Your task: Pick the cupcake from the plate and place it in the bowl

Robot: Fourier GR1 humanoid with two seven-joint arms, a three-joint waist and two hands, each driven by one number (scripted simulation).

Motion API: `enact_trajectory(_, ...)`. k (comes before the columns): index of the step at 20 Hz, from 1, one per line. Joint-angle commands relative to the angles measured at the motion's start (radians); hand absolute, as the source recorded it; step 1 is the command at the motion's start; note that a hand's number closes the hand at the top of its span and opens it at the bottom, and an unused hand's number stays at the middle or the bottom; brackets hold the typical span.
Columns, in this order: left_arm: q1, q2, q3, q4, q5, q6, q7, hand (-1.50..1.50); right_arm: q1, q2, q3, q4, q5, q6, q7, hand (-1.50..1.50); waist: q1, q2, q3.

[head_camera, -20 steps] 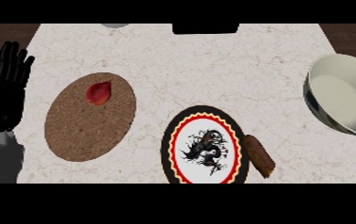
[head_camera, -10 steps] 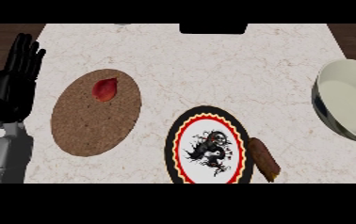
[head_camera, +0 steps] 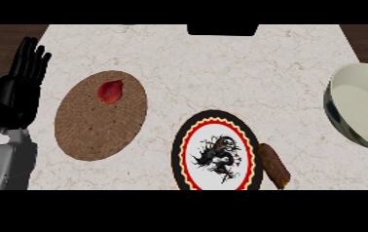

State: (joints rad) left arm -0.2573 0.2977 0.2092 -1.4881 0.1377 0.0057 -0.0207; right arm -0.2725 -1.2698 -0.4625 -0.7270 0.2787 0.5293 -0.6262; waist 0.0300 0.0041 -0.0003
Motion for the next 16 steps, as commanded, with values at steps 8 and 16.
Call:
enact_trajectory(8, -0.007, 0.015, 0.032, 0.008, 0.004, -0.002, 0.011, 0.0, -0.124, 0.237, 0.193, -0.093, 0.11, -0.089, 0.119, 1.5, -0.022, -0.003, 0.0)
enact_trajectory(16, -0.031, 0.01, 0.011, 0.001, -0.013, 0.006, 0.035, 0.0, -0.208, 0.432, 0.237, 0.084, 0.198, -0.269, 0.28, -1.5, -0.011, 0.0, 0.001)
